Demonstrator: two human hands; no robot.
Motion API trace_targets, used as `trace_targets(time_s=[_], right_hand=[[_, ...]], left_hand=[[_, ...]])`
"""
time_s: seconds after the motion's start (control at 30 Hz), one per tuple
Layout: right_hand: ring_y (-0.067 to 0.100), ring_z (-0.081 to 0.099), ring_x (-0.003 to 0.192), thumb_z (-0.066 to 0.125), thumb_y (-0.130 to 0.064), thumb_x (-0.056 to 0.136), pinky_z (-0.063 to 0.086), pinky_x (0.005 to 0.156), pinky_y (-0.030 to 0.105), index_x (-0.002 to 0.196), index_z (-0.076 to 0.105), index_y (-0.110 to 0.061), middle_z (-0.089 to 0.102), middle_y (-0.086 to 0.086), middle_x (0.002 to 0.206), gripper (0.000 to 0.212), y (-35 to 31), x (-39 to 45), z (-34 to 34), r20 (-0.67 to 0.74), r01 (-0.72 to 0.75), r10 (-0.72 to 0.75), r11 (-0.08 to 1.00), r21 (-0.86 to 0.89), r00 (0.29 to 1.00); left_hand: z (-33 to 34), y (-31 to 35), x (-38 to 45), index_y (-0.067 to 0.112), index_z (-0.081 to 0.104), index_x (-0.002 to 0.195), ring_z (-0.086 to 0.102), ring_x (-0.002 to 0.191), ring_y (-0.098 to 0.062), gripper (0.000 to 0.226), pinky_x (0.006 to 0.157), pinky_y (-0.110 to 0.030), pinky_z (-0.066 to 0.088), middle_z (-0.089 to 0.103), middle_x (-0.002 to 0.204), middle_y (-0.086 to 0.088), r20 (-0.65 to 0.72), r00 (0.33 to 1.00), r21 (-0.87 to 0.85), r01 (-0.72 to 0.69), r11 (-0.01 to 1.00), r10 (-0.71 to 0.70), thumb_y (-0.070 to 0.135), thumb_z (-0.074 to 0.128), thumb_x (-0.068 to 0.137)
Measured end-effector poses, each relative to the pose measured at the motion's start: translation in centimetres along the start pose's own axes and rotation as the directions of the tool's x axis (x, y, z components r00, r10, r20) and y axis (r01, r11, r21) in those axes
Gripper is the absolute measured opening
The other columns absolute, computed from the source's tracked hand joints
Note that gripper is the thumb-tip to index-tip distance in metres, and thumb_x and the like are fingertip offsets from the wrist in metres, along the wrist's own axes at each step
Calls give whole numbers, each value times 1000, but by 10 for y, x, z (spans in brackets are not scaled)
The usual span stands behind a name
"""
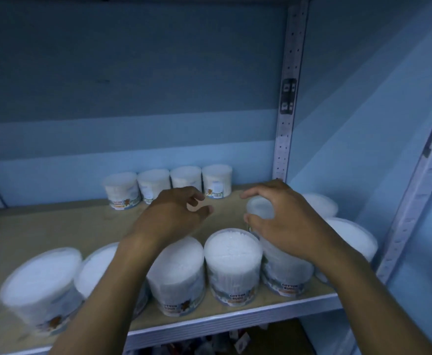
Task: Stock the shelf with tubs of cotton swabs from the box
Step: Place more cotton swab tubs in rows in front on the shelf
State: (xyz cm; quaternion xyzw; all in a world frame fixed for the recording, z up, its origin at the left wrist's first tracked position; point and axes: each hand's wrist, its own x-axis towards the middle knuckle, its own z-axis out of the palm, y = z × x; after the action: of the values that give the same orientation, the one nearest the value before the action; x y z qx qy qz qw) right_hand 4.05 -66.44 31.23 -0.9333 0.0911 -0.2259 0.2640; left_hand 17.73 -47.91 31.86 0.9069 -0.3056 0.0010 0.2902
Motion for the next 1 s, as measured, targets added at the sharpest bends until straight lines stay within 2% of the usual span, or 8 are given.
trace_targets(time_s=[0.1, 0.27, 0.4, 0.5, 0.6, 0.67, 0.77, 1.0], right_hand=[[2, 51, 113, 72, -36, 84, 40, 101, 25, 117, 64, -41, 52, -16, 120, 34, -11, -2, 13, -32, 33, -33, 999, 17, 999], [7, 52, 114, 73, -35, 82, 43, 100, 32, 110, 63, -44, 54, -16, 119, 31, -11, 3, 26, -34, 27, -29, 999, -42, 999], [4, 51, 116, 71, -29, 82, 41, 101, 26, 114, 63, -44, 52, -17, 121, 36, -14, 10, 33, -16, 12, -13, 999, -50, 1000], [2, 46, 114, 71, -28, 83, 36, 98, 21, 119, 62, -43, 51, -14, 122, 40, -20, 22, 32, 35, 7, -5, 998, -65, 999], [2, 41, 109, 70, -35, 85, 33, 94, 20, 122, 59, -43, 47, -13, 123, 39, -26, 50, 28, 114, 9, 5, 993, -117, 993], [12, 49, 115, 69, -38, 86, 39, 98, 26, 124, 58, -43, 47, -8, 125, 40, -27, 75, 25, 152, -5, 30, 987, -163, 988], [20, 50, 120, 68, -36, 87, 43, 100, 36, 127, 57, -38, 47, -2, 128, 41, -24, 111, 25, 191, -15, 58, 976, -219, 980], [31, 45, 127, 67, -43, 88, 45, 101, 44, 146, 37, -33, 36, 6, 140, 66, -3, 185, 50, 315, 6, 138, 910, -414, 939]], left_hand=[[7, -14, -18, 36, 62, 118, 57, 100, -7, 35, 85, -23, 45, 62, 115, 17, -89, 995, 44, -38, 998, 42, 52, 63, 87], [3, -30, -22, 37, 60, 119, 58, 102, -8, 36, 91, -29, 48, 62, 114, 18, -155, 984, 61, -79, 995, 88, 52, 62, 86], [-1, -38, -21, 39, 60, 119, 56, 104, -6, 37, 92, -29, 48, 61, 115, 20, -183, 978, 44, -93, 995, 100, 53, 63, 85], [-4, -42, -12, 39, 58, 122, 54, 105, -4, 40, 91, -22, 43, 58, 119, 20, -141, 988, 21, -68, 997, 70, 52, 65, 85], [-11, -39, 14, 37, 56, 127, 54, 113, -9, 45, 87, -21, 39, 56, 125, 13, -65, 996, 90, -57, 994, 63, 51, 65, 85], [-18, -36, 34, 34, 57, 127, 54, 118, -12, 46, 88, -24, 41, 57, 125, 8, -47, 995, 152, -80, 985, 89, 48, 66, 85], [-26, -30, 63, 28, 58, 126, 55, 118, -19, 46, 90, -28, 42, 56, 125, 2, -42, 989, 199, -134, 971, 145, 43, 69, 83], [-44, -18, 147, 32, 40, 142, 44, 131, -22, 71, 103, -38, 42, 39, 145, 2, 192, 979, 421, -139, 896, 61, 55, 67, 82]])
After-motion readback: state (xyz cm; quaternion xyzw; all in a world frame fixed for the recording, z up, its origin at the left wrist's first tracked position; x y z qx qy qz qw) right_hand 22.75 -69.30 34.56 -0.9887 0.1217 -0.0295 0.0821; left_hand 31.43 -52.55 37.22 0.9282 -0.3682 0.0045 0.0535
